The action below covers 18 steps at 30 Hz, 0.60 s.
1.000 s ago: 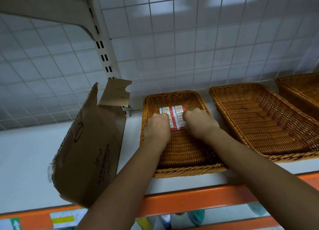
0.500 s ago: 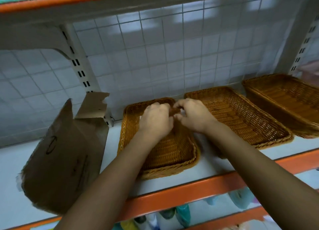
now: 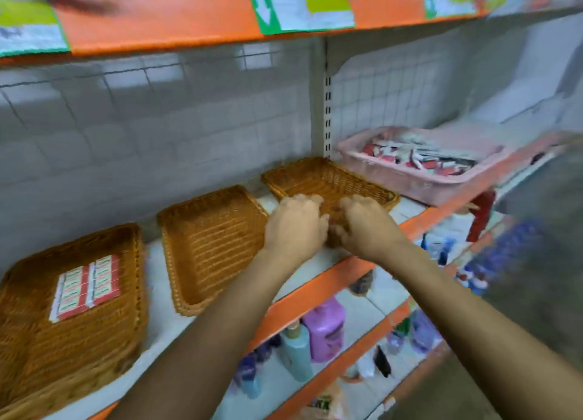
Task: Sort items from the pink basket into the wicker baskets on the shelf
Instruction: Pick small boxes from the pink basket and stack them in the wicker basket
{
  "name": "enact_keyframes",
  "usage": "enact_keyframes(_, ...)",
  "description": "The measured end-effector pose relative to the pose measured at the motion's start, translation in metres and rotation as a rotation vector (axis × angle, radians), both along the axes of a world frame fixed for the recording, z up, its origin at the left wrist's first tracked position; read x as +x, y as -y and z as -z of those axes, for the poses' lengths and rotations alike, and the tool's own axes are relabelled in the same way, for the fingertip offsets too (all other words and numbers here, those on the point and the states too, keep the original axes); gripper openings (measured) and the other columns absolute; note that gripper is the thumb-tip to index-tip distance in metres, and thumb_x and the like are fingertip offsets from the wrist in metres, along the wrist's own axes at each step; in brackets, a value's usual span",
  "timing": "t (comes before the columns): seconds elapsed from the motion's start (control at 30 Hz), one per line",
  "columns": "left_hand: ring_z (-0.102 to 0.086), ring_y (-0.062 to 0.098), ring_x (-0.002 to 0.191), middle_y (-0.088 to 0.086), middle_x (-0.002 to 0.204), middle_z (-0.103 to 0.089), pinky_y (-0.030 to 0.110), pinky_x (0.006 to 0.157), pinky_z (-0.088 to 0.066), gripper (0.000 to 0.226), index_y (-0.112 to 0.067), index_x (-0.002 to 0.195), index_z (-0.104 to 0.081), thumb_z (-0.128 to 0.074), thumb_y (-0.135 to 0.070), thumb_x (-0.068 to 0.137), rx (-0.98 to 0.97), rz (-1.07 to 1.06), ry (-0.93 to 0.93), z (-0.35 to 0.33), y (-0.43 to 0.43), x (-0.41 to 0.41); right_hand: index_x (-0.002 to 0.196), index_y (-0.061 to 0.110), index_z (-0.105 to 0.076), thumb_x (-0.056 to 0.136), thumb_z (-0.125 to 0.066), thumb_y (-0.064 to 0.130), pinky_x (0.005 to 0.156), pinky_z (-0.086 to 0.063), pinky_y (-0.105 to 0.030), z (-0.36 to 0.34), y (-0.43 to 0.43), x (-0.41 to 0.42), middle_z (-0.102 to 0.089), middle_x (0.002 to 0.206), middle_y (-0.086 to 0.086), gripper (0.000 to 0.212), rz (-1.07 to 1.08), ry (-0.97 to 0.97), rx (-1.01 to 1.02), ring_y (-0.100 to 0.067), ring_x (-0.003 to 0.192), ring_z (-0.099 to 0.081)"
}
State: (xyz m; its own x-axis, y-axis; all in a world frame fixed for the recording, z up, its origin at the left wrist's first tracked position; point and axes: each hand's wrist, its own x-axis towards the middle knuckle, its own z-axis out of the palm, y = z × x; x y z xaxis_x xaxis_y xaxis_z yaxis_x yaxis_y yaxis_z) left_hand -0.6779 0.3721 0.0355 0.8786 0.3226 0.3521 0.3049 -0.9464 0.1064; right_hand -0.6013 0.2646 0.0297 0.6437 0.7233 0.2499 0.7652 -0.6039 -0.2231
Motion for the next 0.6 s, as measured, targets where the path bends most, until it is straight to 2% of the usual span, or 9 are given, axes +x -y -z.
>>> enact_keyframes(0.13, -0.054, 0.031, 0.113, 0.011, 0.123, -0.059, 0.035, 0.091, -0.041, 0.04, -0.017, 0.129, -0.053, -0.043, -0.037, 0.096, 0.005, 0.098, 0.008, 0.001, 0.049, 0.047, 0.117, 0.008, -0.054, 0.09, -0.053, 0.025, 0.094, -0.036, -0.035, 0.003, 0.056, 0.04, -0.055, 0.122, -0.015, 0.032, 0.1, 0.004, 0.026, -0.033, 0.116, -0.048)
enact_keyframes(0.3, -0.056, 0.029, 0.108, 0.01, 0.117, -0.062, 0.035, 0.085, -0.042, 0.035, -0.017, 0.117, -0.06, -0.041, -0.037, 0.096, 0.016, 0.184, -0.007, 0.001, 0.083, 0.099, 0.131, 0.009, -0.049, 0.094, -0.051, 0.028, 0.1, -0.033, -0.033, 0.006, 0.098, 0.083, -0.051, 0.132, -0.013, 0.041, 0.168, -0.001, 0.067, -0.03, 0.124, -0.043)
enact_keyframes(0.5, -0.055, 0.031, 0.111, 0.011, 0.12, -0.062, 0.037, 0.088, -0.043, 0.034, -0.016, 0.121, -0.06, -0.043, -0.031, 0.095, 0.021, 0.224, -0.04, -0.003, 0.099, 0.167, 0.119, 0.003, -0.056, 0.094, -0.045, 0.017, 0.096, -0.034, -0.034, 0.006, 0.117, 0.143, -0.057, 0.12, -0.016, 0.031, 0.185, 0.009, 0.094, -0.034, 0.113, -0.05)
enact_keyframes(0.6, -0.053, 0.03, 0.115, 0.01, 0.124, -0.06, 0.038, 0.092, -0.043, 0.035, -0.018, 0.124, -0.058, -0.045, -0.026, 0.093, -0.008, 0.222, -0.039, -0.001, 0.101, 0.208, 0.119, 0.003, -0.056, 0.091, -0.045, 0.013, 0.097, -0.033, -0.034, 0.005, 0.118, 0.18, -0.057, 0.121, -0.018, 0.032, 0.177, 0.007, 0.104, -0.034, 0.114, -0.049)
